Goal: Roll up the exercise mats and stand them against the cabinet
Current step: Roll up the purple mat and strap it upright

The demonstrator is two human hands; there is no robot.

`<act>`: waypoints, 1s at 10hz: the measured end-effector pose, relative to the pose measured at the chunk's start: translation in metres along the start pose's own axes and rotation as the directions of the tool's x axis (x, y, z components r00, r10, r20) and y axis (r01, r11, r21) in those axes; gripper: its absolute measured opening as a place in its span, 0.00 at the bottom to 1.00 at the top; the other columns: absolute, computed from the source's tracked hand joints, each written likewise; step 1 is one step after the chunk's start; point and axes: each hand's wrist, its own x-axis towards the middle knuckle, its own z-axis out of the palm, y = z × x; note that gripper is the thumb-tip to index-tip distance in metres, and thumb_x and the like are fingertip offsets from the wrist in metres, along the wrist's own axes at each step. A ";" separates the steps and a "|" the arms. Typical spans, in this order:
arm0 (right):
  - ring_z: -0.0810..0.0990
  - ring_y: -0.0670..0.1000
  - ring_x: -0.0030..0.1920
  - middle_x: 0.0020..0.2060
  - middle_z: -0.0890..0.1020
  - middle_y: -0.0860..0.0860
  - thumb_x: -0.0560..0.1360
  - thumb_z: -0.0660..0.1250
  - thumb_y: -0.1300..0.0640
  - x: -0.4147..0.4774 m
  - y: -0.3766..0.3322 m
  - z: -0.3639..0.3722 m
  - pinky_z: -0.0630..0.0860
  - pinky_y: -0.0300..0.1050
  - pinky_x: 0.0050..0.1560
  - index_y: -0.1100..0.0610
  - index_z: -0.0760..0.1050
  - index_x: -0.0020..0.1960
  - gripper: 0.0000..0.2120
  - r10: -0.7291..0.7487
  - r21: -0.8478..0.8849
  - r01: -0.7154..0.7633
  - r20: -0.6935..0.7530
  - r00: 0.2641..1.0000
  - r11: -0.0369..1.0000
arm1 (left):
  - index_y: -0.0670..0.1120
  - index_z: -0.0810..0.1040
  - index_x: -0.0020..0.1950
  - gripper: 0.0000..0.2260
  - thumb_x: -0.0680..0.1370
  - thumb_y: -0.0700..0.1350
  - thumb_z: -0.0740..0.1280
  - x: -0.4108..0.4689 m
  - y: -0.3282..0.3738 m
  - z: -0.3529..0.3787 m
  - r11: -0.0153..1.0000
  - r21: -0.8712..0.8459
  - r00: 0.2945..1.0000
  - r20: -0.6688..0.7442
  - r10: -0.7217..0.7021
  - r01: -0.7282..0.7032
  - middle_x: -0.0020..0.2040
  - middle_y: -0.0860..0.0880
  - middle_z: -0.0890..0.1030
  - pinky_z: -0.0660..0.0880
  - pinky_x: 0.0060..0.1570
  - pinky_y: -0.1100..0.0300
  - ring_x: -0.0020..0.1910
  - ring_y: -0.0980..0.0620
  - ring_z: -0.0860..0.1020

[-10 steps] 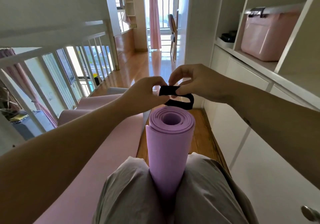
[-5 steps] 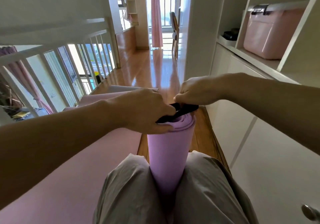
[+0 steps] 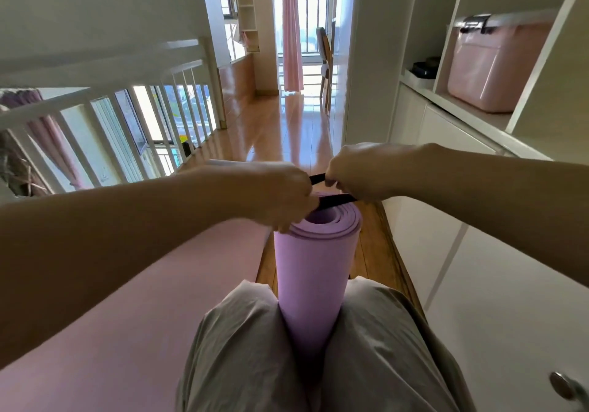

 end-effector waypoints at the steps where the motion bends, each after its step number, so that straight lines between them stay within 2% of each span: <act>1: 0.76 0.44 0.33 0.40 0.77 0.47 0.77 0.67 0.62 0.005 0.005 0.002 0.75 0.34 0.36 0.57 0.73 0.66 0.17 0.039 0.153 -0.035 -0.023 0.999 0.988 | 0.45 0.70 0.40 0.14 0.83 0.47 0.54 0.013 -0.017 -0.008 0.989 -0.082 0.993 -0.010 -0.121 0.120 0.34 0.52 0.70 0.69 0.30 0.64 0.30 0.58 0.69; 2: 0.78 0.45 0.37 0.45 0.79 0.49 0.78 0.65 0.64 0.006 0.009 -0.004 0.76 0.34 0.39 0.60 0.74 0.66 0.17 0.094 0.282 -0.079 -0.039 0.995 0.956 | 0.42 0.74 0.47 0.12 0.83 0.45 0.54 0.017 -0.026 -0.008 0.925 -0.165 0.940 0.058 -0.336 0.341 0.33 0.50 0.67 0.63 0.27 0.65 0.29 0.56 0.65; 3: 0.81 0.49 0.47 0.55 0.81 0.53 0.77 0.66 0.65 0.007 0.010 -0.010 0.79 0.40 0.50 0.62 0.74 0.65 0.17 0.137 0.306 -0.121 -0.032 0.990 0.944 | 0.42 0.71 0.44 0.08 0.82 0.42 0.58 0.013 -0.028 -0.019 0.889 -0.077 0.892 0.002 -0.452 0.450 0.33 0.49 0.65 0.59 0.25 0.64 0.28 0.56 0.63; 4: 0.82 0.52 0.50 0.53 0.81 0.55 0.75 0.69 0.64 0.017 0.022 -0.006 0.79 0.47 0.55 0.64 0.76 0.61 0.15 0.243 0.316 -0.238 0.025 0.970 0.918 | 0.39 0.73 0.50 0.04 0.80 0.39 0.62 0.015 -0.024 -0.027 0.889 -0.063 0.888 0.116 -0.445 0.453 0.34 0.49 0.69 0.61 0.25 0.65 0.28 0.55 0.65; 5: 0.83 0.52 0.50 0.51 0.82 0.54 0.75 0.69 0.60 0.015 0.033 0.002 0.80 0.48 0.54 0.63 0.79 0.57 0.12 0.274 0.339 -0.284 0.079 0.959 0.897 | 0.41 0.77 0.62 0.13 0.79 0.44 0.65 0.016 -0.026 -0.020 0.905 -0.079 0.895 0.208 -0.394 0.417 0.43 0.49 0.81 0.65 0.27 0.66 0.32 0.55 0.73; 6: 0.82 0.52 0.52 0.53 0.83 0.53 0.72 0.72 0.57 0.007 0.035 0.011 0.80 0.48 0.55 0.60 0.82 0.55 0.13 0.266 0.304 -0.292 0.125 0.956 0.907 | 0.45 0.78 0.62 0.17 0.79 0.53 0.63 0.010 -0.013 -0.017 0.954 0.012 0.900 0.328 -0.286 0.299 0.47 0.52 0.84 0.64 0.22 0.70 0.36 0.57 0.76; 7: 0.81 0.50 0.50 0.51 0.81 0.51 0.71 0.73 0.61 -0.008 0.031 0.017 0.79 0.42 0.52 0.60 0.78 0.61 0.19 0.232 0.380 -0.283 0.175 0.957 0.881 | 0.46 0.80 0.56 0.20 0.78 0.61 0.62 -0.001 -0.002 -0.004 0.984 0.030 0.912 0.371 -0.173 0.175 0.47 0.54 0.83 0.66 0.27 0.67 0.37 0.56 0.73; 8: 0.79 0.50 0.53 0.55 0.79 0.50 0.73 0.71 0.62 -0.026 0.030 0.026 0.78 0.40 0.52 0.58 0.66 0.72 0.30 0.159 0.403 -0.254 0.254 0.954 0.879 | 0.44 0.80 0.54 0.21 0.74 0.61 0.67 -0.018 -0.007 0.018 0.978 -0.116 0.931 0.343 -0.123 0.172 0.39 0.54 0.80 0.67 0.30 0.68 0.33 0.57 0.73; 9: 0.78 0.53 0.58 0.60 0.78 0.52 0.72 0.72 0.59 -0.029 0.024 0.045 0.79 0.42 0.53 0.56 0.63 0.74 0.33 0.143 0.388 -0.244 0.270 0.952 0.889 | 0.43 0.78 0.58 0.22 0.73 0.58 0.69 -0.025 -0.012 0.038 0.946 -0.254 0.945 0.304 -0.121 0.203 0.44 0.50 0.83 0.70 0.33 0.71 0.37 0.56 0.76; 10: 0.76 0.51 0.59 0.61 0.76 0.51 0.71 0.73 0.60 -0.019 0.022 0.059 0.76 0.38 0.48 0.54 0.62 0.74 0.35 0.161 0.433 -0.236 0.202 0.966 0.870 | 0.45 0.74 0.65 0.23 0.74 0.54 0.71 -0.018 -0.023 0.050 0.914 -0.342 0.965 0.214 -0.151 0.219 0.48 0.49 0.83 0.77 0.46 0.63 0.44 0.54 0.81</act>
